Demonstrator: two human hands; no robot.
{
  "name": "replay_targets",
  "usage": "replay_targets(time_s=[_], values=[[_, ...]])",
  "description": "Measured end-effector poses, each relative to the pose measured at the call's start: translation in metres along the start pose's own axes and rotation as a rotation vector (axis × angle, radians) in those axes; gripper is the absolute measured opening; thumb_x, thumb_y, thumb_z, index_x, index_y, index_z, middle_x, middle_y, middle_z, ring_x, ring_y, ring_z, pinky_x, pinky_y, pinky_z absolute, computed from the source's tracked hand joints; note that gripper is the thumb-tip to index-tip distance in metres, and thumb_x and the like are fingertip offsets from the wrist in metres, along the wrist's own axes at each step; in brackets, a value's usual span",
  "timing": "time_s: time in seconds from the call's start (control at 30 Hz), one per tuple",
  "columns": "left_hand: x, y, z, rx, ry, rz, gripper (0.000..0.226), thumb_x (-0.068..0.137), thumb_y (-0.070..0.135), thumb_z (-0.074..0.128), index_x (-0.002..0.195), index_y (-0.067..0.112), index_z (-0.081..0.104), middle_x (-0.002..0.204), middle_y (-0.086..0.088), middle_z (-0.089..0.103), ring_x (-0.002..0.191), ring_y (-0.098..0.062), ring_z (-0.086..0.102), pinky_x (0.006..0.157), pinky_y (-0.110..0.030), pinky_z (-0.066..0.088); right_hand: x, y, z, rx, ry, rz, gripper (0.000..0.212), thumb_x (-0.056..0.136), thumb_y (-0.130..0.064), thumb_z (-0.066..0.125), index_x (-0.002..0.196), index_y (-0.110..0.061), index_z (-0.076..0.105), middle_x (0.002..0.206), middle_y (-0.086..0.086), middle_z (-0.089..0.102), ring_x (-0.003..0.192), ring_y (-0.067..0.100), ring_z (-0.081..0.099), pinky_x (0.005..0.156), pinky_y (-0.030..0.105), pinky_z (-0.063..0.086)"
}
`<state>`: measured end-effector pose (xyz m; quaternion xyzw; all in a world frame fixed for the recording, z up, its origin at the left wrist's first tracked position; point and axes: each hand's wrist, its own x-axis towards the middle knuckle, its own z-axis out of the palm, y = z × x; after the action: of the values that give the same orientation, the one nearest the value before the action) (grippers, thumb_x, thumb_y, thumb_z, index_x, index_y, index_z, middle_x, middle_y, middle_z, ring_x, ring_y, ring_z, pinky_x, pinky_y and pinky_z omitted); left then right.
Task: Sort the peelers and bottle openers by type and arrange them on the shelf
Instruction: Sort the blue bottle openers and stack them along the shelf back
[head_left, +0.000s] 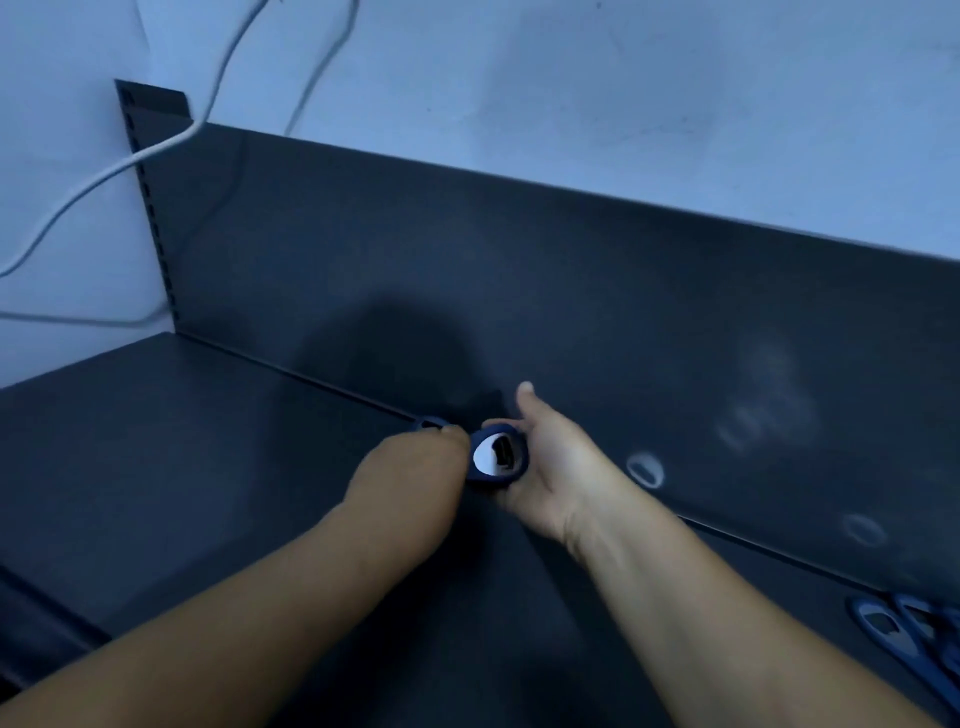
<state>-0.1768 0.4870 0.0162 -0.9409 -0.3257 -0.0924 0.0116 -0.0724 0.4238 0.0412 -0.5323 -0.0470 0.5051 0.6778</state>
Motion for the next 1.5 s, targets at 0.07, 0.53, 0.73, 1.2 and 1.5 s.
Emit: replay_targets(time_s=[0.07,0.53,0.73,1.2,1.5], values=[[0.005,-0.016,-0.001,-0.151,-0.022,-0.045,0.028,0.089,0.018,0.052,0.116,0.013,0.050,0.108,-0.006,0.064,0.098,-0.028,0.061,0.075,-0.033,0.044,0.004,-0.002,0.003,-0.034,-0.062,0.005,0.067,0.093,-0.059,0.040,0.114,0.001,0.059,0.104,0.019,0.071,0.091,0.030,0.069,0.072,0.038,0.055],[0.065,-0.088,0.032,-0.184,-0.221,-0.511,0.046,0.089,0.043,0.058,0.125,0.014,0.056,0.122,-0.010,0.054,0.110,-0.029,0.053,0.091,-0.040,0.050,0.024,0.000,-0.012,-0.176,0.086,-0.050,0.056,0.093,-0.056,0.045,0.120,-0.009,0.054,0.119,0.012,0.059,0.109,0.028,0.057,0.100,0.041,0.041],[0.079,-0.078,0.047,-0.145,-0.205,-0.468,0.036,0.089,0.031,0.058,0.118,0.011,0.057,0.116,-0.010,0.057,0.105,-0.026,0.056,0.086,-0.037,0.051,0.029,0.004,-0.021,-0.185,0.131,-0.053,0.050,0.092,-0.055,0.047,0.111,-0.010,0.058,0.121,0.014,0.061,0.105,0.027,0.060,0.094,0.039,0.044],[0.086,-0.084,0.048,-0.364,-0.187,-0.518,0.036,0.072,0.041,0.063,0.094,0.014,0.062,0.098,-0.007,0.060,0.089,-0.025,0.059,0.059,-0.029,0.050,0.029,0.007,-0.027,-0.227,0.149,-0.054,0.044,0.093,-0.045,0.054,0.118,-0.010,0.057,0.112,0.009,0.061,0.105,0.025,0.059,0.098,0.038,0.043],[0.083,-0.085,0.048,-0.363,-0.115,-0.476,0.026,0.083,0.038,0.057,0.080,0.012,0.061,0.091,-0.007,0.061,0.083,-0.024,0.059,0.049,-0.025,0.039,0.028,0.008,-0.027,-0.220,0.150,-0.061,0.042,0.094,-0.037,0.056,0.127,-0.012,0.053,0.118,0.010,0.060,0.108,0.026,0.059,0.101,0.039,0.043]])
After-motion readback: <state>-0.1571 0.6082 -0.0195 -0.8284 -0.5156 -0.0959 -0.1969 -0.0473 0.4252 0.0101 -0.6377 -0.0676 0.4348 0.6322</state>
